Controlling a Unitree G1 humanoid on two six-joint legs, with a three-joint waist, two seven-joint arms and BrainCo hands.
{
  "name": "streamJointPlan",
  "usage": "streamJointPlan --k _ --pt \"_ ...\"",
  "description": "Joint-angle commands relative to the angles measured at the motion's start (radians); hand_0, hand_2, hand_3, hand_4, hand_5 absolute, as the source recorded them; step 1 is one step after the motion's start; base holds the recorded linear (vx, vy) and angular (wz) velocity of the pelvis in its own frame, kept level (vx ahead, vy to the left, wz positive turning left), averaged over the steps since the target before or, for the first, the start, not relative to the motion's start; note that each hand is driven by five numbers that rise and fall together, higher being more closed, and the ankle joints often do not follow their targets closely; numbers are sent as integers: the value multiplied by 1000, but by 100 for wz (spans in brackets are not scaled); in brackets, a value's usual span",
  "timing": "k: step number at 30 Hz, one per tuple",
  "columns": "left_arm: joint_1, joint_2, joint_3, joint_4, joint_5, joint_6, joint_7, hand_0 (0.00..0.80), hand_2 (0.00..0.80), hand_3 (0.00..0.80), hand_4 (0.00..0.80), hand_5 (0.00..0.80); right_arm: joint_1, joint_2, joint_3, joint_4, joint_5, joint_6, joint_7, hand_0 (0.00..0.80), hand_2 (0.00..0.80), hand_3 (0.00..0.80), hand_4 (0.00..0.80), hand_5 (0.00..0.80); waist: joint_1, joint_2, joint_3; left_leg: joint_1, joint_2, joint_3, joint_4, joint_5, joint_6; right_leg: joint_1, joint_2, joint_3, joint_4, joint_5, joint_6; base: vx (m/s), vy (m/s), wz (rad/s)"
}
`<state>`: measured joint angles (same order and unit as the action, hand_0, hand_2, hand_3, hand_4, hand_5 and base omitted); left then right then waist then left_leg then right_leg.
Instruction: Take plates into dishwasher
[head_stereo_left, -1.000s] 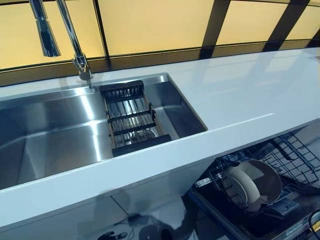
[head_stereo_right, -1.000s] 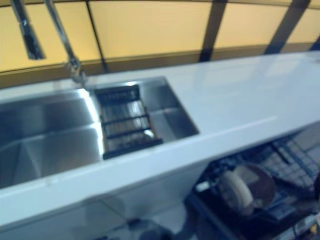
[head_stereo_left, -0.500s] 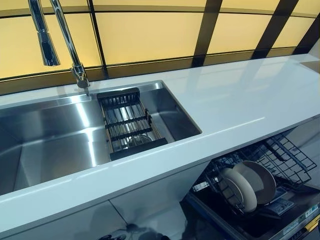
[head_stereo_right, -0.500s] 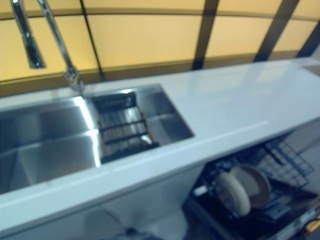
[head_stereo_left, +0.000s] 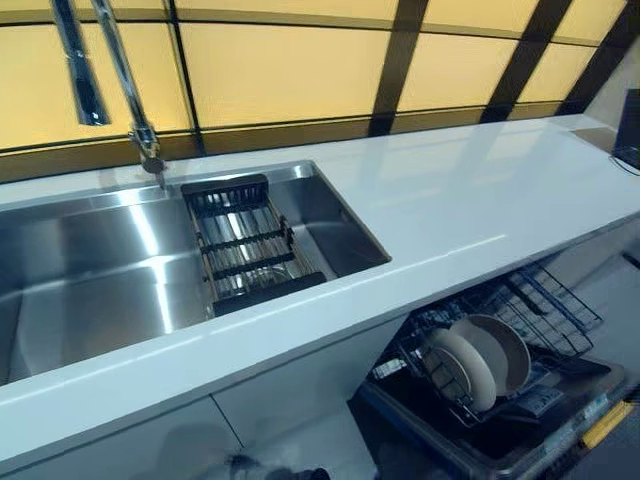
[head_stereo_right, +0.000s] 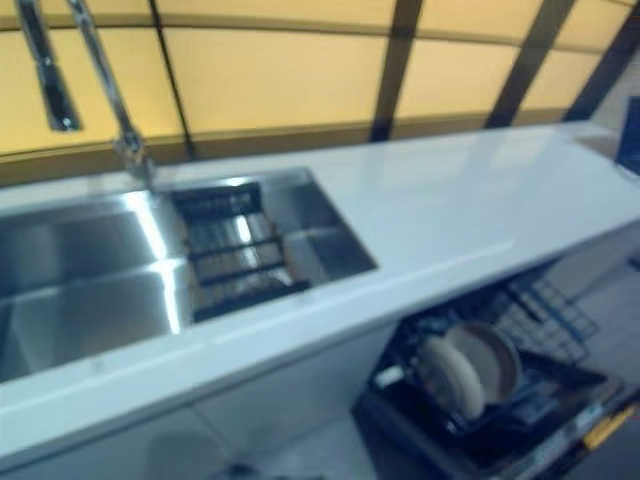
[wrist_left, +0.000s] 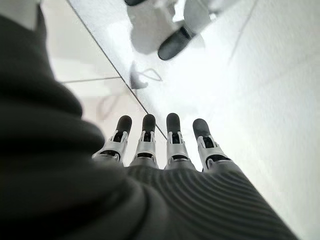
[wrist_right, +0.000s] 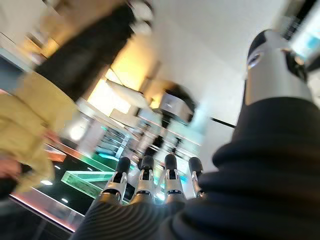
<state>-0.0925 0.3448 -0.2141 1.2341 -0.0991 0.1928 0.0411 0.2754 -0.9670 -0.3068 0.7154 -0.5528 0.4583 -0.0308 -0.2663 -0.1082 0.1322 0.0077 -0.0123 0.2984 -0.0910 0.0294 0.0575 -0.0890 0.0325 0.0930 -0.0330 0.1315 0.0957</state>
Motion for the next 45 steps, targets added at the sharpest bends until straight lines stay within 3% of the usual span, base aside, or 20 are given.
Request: streamJointPlan --k 1,3,6,9,10,14,18,21,22,25,29,32,33,35,37,39,41,42,43,45 --pt "-33 30 3 -2 7 16 12 0 0 0 0 0 -67 9 -9 33 40 13 -20 0 0 0 0 0 8 25 42 4 12 -3 29 -93 45 -87 -13 -43 173 -23 43 -197 13 -34" --pt "-30 55 7 7 -13 2 13 0 0 0 0 0 -88 39 37 146 86 -17 -54 0 0 0 0 0 40 41 14 -37 26 -2 33 -84 44 -37 -50 -89 255 -57 12 -191 -45 -26" --pt "-33 74 8 28 -6 -22 0 0 0 0 0 0 -128 65 86 243 101 -34 -57 0 0 0 0 0 84 28 -22 -131 33 -8 105 -100 38 70 -110 -122 256 -15 2 -185 -107 -24" --pt "-46 92 9 34 -11 -25 -10 0 0 0 0 0 -180 82 146 290 105 -17 -45 0 0 0 0 0 114 13 -38 -185 49 -27 160 -105 29 131 -133 -110 172 -17 3 -283 -195 -17" --pt "-53 104 9 33 -21 -26 -13 0 0 0 0 0 -195 90 165 288 98 -5 -40 0 0 0 0 0 112 6 -28 -222 60 -37 211 -125 31 96 -130 -72 196 -8 2 -393 -285 -19" --pt "-125 124 -5 30 -98 -26 15 0 0 0 0 0 -252 115 242 339 156 -24 -60 0 0 0 0 0 120 -11 9 -342 123 -29 324 -101 1 118 -72 -106 166 -168 -15 -488 -325 5" --pt "-182 93 -8 31 -150 -36 45 0 0 0 0 0 -274 139 252 380 328 -61 -70 0 0 0 0 0 117 -1 34 -360 110 -43 289 -43 -27 129 -43 -118 165 -222 -23 -400 -143 25" --pt "-174 88 -3 33 -142 -41 48 0 0 0 0 0 -278 185 197 359 575 -51 26 0 0 0 0 0 116 14 26 -321 78 -71 161 18 -38 123 -20 -107 200 -245 -36 -334 -87 -1" --pt "-172 88 -3 34 -142 -41 48 0 0 0 0 0 -278 189 193 358 583 -50 32 0 0 0 0 0 116 15 25 -317 77 -73 150 24 -40 121 -18 -108 205 -249 -38 -349 -116 15" --pt "-119 96 33 53 -150 -48 56 0 0 0 0 0 -273 215 172 392 635 -67 75 0 0 0 0 0 133 37 18 -279 80 -98 8 102 -76 125 24 -120 221 -318 -87 -347 -157 18" --pt "-38 81 88 58 -153 -43 55 0 0 0 0 0 -283 208 165 430 594 -22 86 0 0 0 0 0 147 50 38 -344 95 -133 4 97 -100 123 69 -144 205 -302 -133 -349 -146 13" --pt "-12 59 113 72 -145 -44 61 0 0 0 0 0 -298 212 182 447 629 -6 53 0 0 0 0 0 172 50 53 -272 72 -160 11 91 -79 131 67 -138 201 -302 -149 -290 -68 21" --pt "0 58 124 82 -133 -56 43 0 0 0 0 0 -289 222 176 469 652 -18 26 0 0 0 0 0 173 32 58 -281 82 -112 276 0 -60 138 42 -151 195 -294 -163 -215 -80 4" --pt "-5 47 133 89 -102 -61 16 0 0 0 0 0 -269 238 146 504 714 -49 -8 0 0 0 0 0 174 8 57 -282 96 -104 561 -139 -16 143 9 -169 161 -255 -164 -218 -35 20" --pt "-7 34 134 91 -88 -71 14 0 0 0 0 0 -258 245 117 515 764 -67 -23 0 0 0 0 0 171 10 51 -243 95 -115 655 -217 8 131 5 -168 143 -229 -149 -101 83 8" --pt "-8 21 124 85 -69 -82 13 0 0 0 0 0 -238 242 56 504 877 -84 -18 0 0 0 0 0 153 27 36 -122 68 -124 624 -240 13 98 16 -149 145 -223 -127 -126 199 23" --pt "-23 29 108 67 -65 -74 8 0 0 0 0 0 -232 237 10 453 960 -72 -19 0 0 0 0 0 134 50 6 39 10 -148 300 -215 6 59 27 -157 153 -220 -117 -153 195 38" --pt "-23 29 108 67 -65 -74 8 0 0 0 0 0 -232 237 10 453 960 -72 -19 0 0 0 0 0 134 49 7 40 9 -148 297 -214 6 59 26 -156 153 -220 -117 -345 165 43" --pt "-74 23 55 50 -87 -68 19 0 0 0 0 0 -250 266 1 402 1127 -97 -64 0 0 0 0 0 121 67 20 47 -34 -200 163 -186 11 -30 33 -196 194 -193 -95 -440 122 37" --pt "-100 17 34 50 -95 -93 25 0 0 0 0 0 -263 304 -10 410 1235 -170 -65 0 0 0 0 0 116 72 46 26 -39 -176 203 -207 7 -95 29 -225 260 -188 -80 -446 90 15"
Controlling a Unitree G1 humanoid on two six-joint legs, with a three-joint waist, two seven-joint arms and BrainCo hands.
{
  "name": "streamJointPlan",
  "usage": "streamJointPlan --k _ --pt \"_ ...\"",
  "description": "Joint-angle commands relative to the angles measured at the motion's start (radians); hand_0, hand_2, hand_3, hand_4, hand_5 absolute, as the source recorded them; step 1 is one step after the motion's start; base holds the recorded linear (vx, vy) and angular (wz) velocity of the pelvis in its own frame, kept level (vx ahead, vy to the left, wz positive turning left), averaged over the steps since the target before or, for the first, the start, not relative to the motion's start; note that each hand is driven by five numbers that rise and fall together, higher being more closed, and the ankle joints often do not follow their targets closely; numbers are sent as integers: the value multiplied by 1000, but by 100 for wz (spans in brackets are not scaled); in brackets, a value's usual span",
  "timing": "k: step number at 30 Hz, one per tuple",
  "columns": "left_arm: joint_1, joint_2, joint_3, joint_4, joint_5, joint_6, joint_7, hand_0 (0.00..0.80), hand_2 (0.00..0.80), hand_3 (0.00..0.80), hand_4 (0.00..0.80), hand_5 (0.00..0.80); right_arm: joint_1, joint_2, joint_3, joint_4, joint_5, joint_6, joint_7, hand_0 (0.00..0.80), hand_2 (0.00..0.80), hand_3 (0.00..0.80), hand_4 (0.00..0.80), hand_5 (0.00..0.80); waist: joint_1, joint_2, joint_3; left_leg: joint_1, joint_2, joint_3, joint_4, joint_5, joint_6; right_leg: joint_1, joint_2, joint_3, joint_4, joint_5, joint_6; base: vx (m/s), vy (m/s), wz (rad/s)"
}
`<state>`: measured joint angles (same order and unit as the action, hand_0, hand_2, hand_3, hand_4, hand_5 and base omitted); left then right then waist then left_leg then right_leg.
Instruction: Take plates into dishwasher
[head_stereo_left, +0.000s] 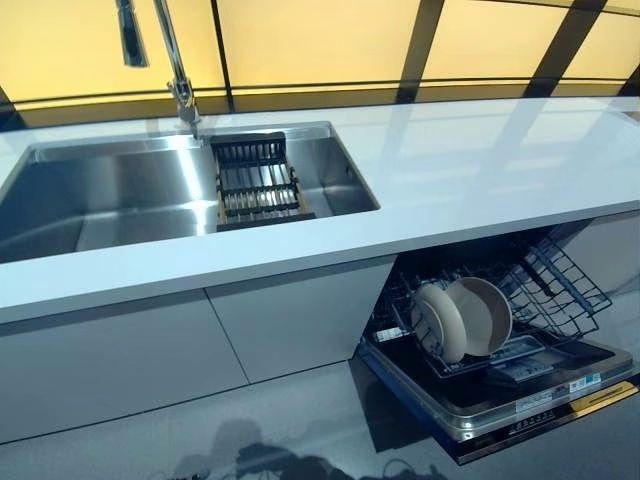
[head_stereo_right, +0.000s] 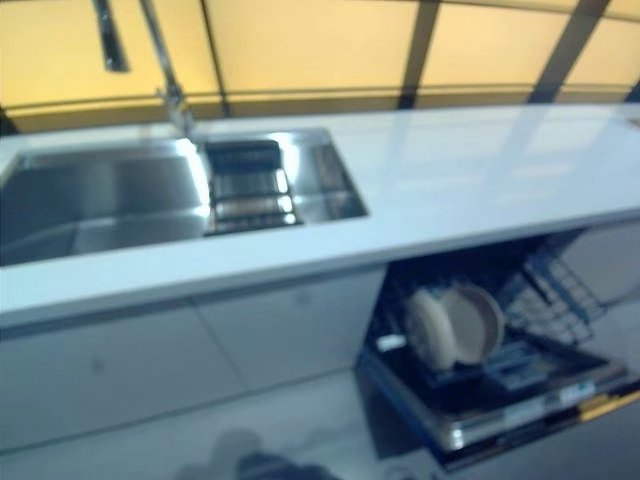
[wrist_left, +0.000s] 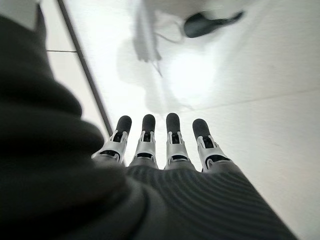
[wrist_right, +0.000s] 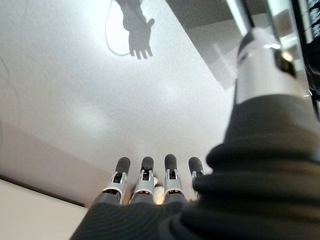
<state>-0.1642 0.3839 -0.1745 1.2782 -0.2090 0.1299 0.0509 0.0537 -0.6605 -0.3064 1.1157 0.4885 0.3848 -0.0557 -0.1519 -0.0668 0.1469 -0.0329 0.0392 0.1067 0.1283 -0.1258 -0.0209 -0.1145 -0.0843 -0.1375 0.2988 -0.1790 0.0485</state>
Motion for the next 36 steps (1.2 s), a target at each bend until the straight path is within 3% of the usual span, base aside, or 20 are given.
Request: streamJointPlan --k 1,3,5,6,8,10,11,14,18,27,31,32,36 --pt "-26 -20 -14 8 5 -42 17 0 0 0 0 0 -46 5 -14 2 243 -104 -49 0 0 0 0 0 1 37 41 55 -85 18 -12 -50 88 -77 135 15 -36 110 -34 -290 4 -9" --pt "-13 -10 -17 -4 -20 -46 35 0 0 0 0 0 -63 42 -25 2 353 -142 -70 0 0 0 0 0 15 47 58 28 -77 13 0 -49 108 -68 84 30 -29 128 -16 -256 -24 1" --pt "-3 1 -22 0 -43 -47 35 0 0 0 0 0 -65 102 -34 16 425 -210 -70 0 0 0 0 0 15 66 69 3 -68 -8 25 -58 126 -76 31 113 -51 201 -5 -185 -86 -4" --pt "3 6 -26 12 -54 -51 27 0 0 0 0 0 -58 133 -43 11 458 -238 -68 0 0 0 0 0 2 79 70 -1 -61 -33 31 -62 132 -88 12 190 -76 244 -5 -125 -138 9" --pt "6 13 -26 25 -74 -39 25 0 0 0 0 0 -62 181 -26 -5 527 -285 -92 0 0 0 0 0 -4 83 61 -13 -45 -48 41 -64 130 -67 15 243 -134 230 -1 -84 -204 29" --pt "14 0 -12 46 -113 -45 41 0 0 0 0 0 -76 203 -23 -4 577 -327 -96 0 0 0 0 0 2 76 47 -14 -37 -26 42 -64 118 -33 12 220 -215 232 16 -67 -242 28" --pt "20 -12 6 55 -124 -49 47 0 0 0 0 0 -82 226 -26 -10 601 -368 -108 0 0 0 0 0 1 76 44 -17 -27 -21 41 -56 111 -28 24 233 -217 217 18 -100 -262 1" --pt "28 -34 27 32 -108 -45 48 0 0 0 0 0 -93 266 -29 -30 689 -407 -91 0 0 0 0 0 10 77 50 -20 -17 -26 23 -29 100 -23 36 220 -203 191 11 -104 -205 6" --pt "31 -51 17 12 -111 -57 39 0 0 0 0 0 -121 266 -30 27 715 -430 -83 0 0 0 0 0 20 95 60 -14 -14 -45 6 -7 92 -25 40 201 -163 159 0 -71 -118 7" --pt "68 -61 20 -46 -149 -50 52 0 0 0 0 0 -181 246 -83 51 941 -476 -1 0 0 0 0 0 42 150 91 -27 -18 -63 60 -5 75 -31 21 145 -54 80 -27 -55 -52 12" --pt "90 -69 27 -59 -155 -48 54 0 0 0 0 0 -203 238 -95 -1 1059 -459 124 0 0 0 0 0 46 173 104 -40 -27 -63 103 -17 70 -42 10 136 -3 51 -38 -31 28 9" --pt "96 -74 28 -63 -159 -49 50 0 0 0 0 0 -213 242 -95 -25 1116 -446 206 0 0 0 0 0 46 181 109 -47 -30 -62 124 -23 69 -47 7 135 19 41 -43 -26 37 10" --pt "111 -94 22 -87 -158 -41 45 0 0 0 0 0 -233 275 -61 -139 1148 -440 381 0 0 0 0 0 51 194 116 -53 -39 -65 169 -42 70 -46 -1 131 58 18 -52 -8 52 8"
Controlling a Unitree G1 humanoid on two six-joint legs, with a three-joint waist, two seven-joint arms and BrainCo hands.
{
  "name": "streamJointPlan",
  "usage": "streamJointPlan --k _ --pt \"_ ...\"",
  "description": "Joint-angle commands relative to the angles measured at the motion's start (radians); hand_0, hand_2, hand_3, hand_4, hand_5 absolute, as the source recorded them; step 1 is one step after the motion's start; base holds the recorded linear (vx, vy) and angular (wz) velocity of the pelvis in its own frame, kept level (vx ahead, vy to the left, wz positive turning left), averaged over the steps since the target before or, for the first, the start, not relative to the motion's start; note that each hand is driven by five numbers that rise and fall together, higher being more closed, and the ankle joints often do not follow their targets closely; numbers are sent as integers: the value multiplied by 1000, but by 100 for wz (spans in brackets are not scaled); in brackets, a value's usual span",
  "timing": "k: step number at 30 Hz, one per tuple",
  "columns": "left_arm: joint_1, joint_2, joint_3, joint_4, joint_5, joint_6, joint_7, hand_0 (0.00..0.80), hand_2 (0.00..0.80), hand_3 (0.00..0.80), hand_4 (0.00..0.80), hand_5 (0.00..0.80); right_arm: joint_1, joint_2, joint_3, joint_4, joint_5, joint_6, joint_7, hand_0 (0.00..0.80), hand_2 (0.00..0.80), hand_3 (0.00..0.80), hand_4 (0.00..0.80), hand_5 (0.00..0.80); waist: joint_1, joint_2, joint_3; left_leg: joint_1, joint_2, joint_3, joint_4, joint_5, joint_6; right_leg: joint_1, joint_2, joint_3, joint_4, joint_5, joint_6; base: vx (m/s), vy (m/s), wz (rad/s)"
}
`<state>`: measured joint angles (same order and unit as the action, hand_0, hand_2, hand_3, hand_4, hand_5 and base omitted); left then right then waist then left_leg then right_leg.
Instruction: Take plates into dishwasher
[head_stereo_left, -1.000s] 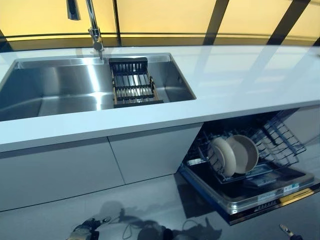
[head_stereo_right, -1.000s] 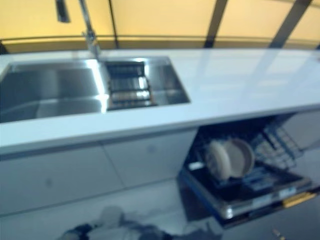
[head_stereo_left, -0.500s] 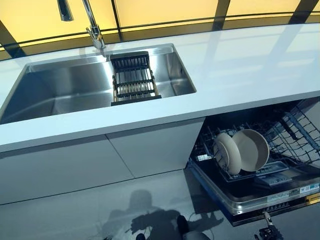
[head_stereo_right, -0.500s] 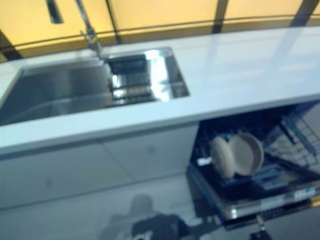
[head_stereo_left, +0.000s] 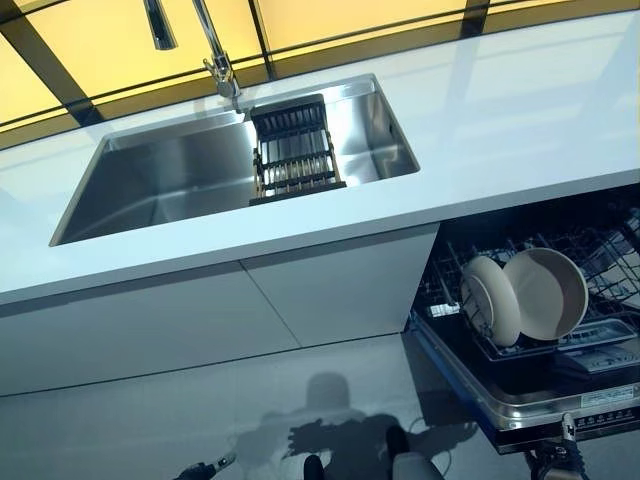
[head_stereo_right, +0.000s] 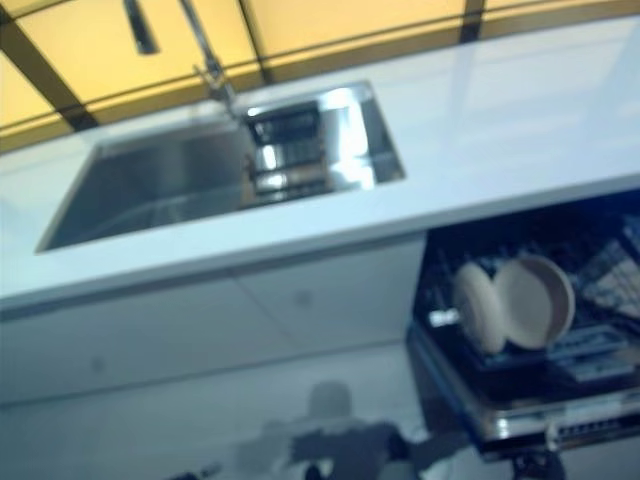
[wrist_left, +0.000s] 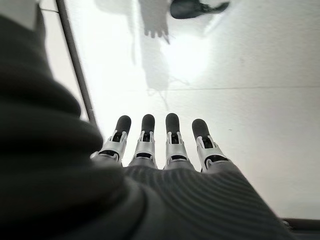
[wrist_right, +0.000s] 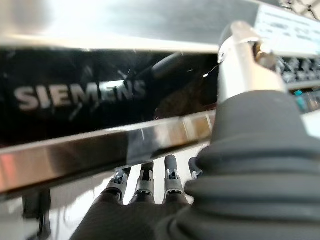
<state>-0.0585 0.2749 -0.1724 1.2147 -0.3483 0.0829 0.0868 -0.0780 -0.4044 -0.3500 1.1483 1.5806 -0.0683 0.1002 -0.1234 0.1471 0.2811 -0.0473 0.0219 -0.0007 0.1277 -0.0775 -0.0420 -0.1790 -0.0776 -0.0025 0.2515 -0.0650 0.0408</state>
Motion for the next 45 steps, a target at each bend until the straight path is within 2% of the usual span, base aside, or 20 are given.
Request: streamJointPlan --k 1,5,10,14,19,26,33,36,37,40,45 --pt "11 7 13 -29 -15 8 7 0 0 0 0 0 -116 29 9 -211 45 31 277 0 0 0 0 0 28 -16 -19 -38 -25 43 179 -94 91 21 -13 -9 114 -103 -46 5 53 6" --pt "28 -11 -6 -56 20 26 -1 0 0 0 0 0 -168 35 87 -292 -11 76 404 0 0 0 0 0 53 -10 -31 -26 -37 34 188 -98 87 41 -24 -28 123 -117 -48 18 44 3" --pt "37 -14 -22 -85 51 56 -18 0 0 0 0 0 -258 21 206 -418 -97 74 451 0 0 0 0 0 80 -10 -61 14 -49 15 148 -82 76 98 -32 -52 78 -112 -46 45 32 -3" --pt "37 -4 -20 -74 71 68 -26 0 0 0 0 0 -309 6 273 -506 -132 62 441 0 0 0 0 0 95 -29 -82 50 -49 3 102 -64 69 145 -35 -70 26 -96 -38 41 8 -1" --pt "49 8 -12 -55 81 64 -31 0 0 0 0 0 -358 -5 306 -550 -175 72 382 0 0 0 0 0 110 -56 -103 78 -40 2 75 -58 66 186 -31 -80 -14 -84 -34 44 -14 1" --pt "76 25 7 -30 87 43 -31 0 0 0 0 0 -360 -25 289 -504 -219 91 296 0 0 0 0 0 136 -105 -127 102 -19 -3 75 -63 67 238 -18 -102 -41 -84 -38 58 -41 23" --pt "85 37 21 -14 98 36 -34 0 0 0 0 0 -313 -62 259 -420 -346 135 248 0 0 0 0 0 144 -129 -145 119 -7 -8 40 -49 68 266 -5 -108 -80 -72 -37 41 -16 42" --pt "86 39 24 -7 99 31 -34 0 0 0 0 0 -291 -82 248 -365 -427 152 222 0 0 0 0 0 146 -138 -153 126 -4 -11 17 -41 70 275 2 -104 -104 -63 -37 23 0 26" --pt "86 40 33 0 98 24 -37 0 0 0 0 0 -268 -87 247 -343 -509 149 178 0 0 0 0 0 146 -144 -160 130 -2 -14 -4 -31 69 277 6 -102 -121 -53 -34 20 7 -14" --pt "84 38 34 0 80 17 -35 0 0 0 0 0 -225 -92 249 -294 -587 129 134 0 0 0 0 0 143 -153 -170 134 0 -16 -45 -12 71 279 14 -90 -159 -31 -30 7 13 -12" --pt "68 30 46 5 55 12 -32 0 0 0 0 0 -146 -69 270 -206 -760 108 116 0 0 0 0 0 137 -164 -189 132 -1 -15 -105 15 73 275 21 -73 -220 6 -22 -16 25 -8"
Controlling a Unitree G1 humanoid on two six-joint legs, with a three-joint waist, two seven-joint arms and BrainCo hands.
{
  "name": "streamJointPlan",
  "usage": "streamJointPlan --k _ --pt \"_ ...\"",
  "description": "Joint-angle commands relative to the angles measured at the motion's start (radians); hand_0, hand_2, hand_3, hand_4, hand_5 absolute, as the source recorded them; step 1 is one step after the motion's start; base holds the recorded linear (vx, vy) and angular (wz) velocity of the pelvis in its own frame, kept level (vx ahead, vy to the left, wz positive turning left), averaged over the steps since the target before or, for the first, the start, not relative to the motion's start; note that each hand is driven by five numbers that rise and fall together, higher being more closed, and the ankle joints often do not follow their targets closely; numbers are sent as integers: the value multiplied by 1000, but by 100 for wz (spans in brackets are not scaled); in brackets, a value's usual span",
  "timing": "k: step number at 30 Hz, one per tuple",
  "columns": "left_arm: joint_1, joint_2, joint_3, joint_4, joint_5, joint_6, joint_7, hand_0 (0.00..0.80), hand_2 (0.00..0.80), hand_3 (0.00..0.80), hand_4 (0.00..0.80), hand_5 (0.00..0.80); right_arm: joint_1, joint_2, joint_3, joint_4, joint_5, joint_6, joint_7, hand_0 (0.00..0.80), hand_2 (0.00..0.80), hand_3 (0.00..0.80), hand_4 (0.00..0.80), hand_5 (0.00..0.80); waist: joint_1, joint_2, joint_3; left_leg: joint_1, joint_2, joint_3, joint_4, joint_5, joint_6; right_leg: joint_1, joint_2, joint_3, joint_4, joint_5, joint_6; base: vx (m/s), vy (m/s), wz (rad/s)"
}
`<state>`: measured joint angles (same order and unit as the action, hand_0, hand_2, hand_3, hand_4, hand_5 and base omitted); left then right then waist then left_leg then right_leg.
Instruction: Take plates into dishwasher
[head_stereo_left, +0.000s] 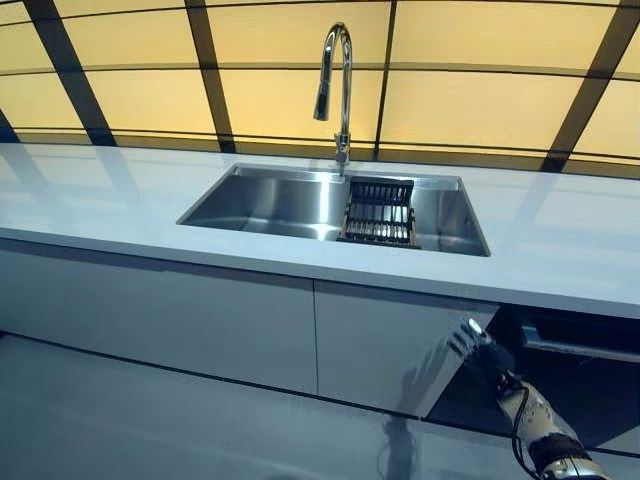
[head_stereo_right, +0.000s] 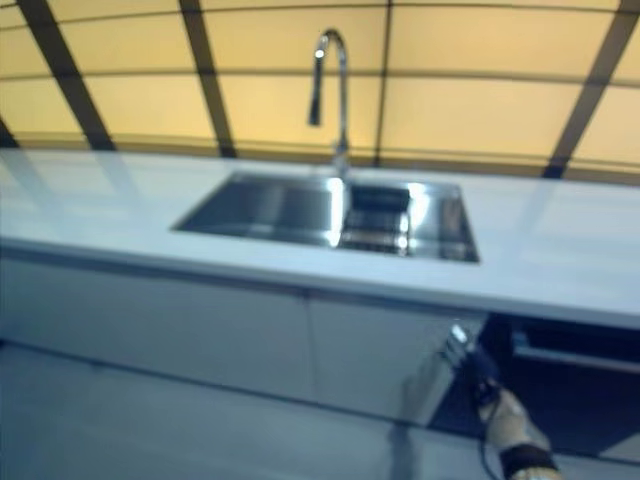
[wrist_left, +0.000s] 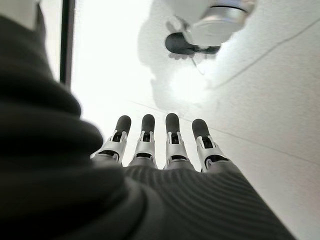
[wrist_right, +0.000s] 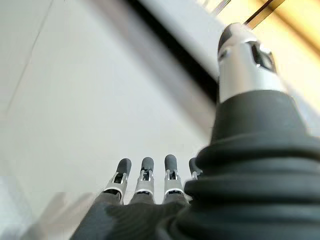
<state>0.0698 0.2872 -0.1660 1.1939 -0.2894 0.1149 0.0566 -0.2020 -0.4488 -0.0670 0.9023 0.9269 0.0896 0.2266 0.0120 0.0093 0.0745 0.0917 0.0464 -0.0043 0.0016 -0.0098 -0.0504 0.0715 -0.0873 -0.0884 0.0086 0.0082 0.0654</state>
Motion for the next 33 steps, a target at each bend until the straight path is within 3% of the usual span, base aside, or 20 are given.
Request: streamJointPlan --k 1,9,14,19,33 --pt "-63 14 42 30 -5 -24 -2 0 0 0 0 0 -6 -12 0 62 -125 -72 -7 0 0 0 0 0 0 -27 14 -8 -26 -11 10 -46 81 25 32 14 10 -58 -45 -19 19 -8" --pt "-95 -17 53 83 -17 -31 3 0 0 0 0 0 89 125 65 197 -193 -143 -43 0 0 0 0 0 -25 -29 -19 -4 -37 5 -89 -1 77 21 43 33 -96 17 -22 -17 27 -7" --pt "-126 -31 39 132 3 -43 6 0 0 0 0 0 131 174 72 299 -162 -116 -8 0 0 0 0 0 -52 -19 -27 -13 -44 23 -89 -5 82 4 48 41 -81 16 -18 -12 48 -8" --pt "-127 -41 22 154 70 -45 12 0 0 0 0 0 164 188 71 357 -199 -98 -26 0 0 0 0 0 -70 -15 -36 -1 -44 50 -89 -15 89 8 49 57 -83 14 -16 13 37 -13" --pt "-109 -62 16 157 -22 -45 -10 0 0 0 0 0 171 209 107 345 -220 -119 25 0 0 0 0 0 -71 -19 -35 27 -35 66 -89 -28 94 27 51 54 -70 -9 -19 2 7 -6"
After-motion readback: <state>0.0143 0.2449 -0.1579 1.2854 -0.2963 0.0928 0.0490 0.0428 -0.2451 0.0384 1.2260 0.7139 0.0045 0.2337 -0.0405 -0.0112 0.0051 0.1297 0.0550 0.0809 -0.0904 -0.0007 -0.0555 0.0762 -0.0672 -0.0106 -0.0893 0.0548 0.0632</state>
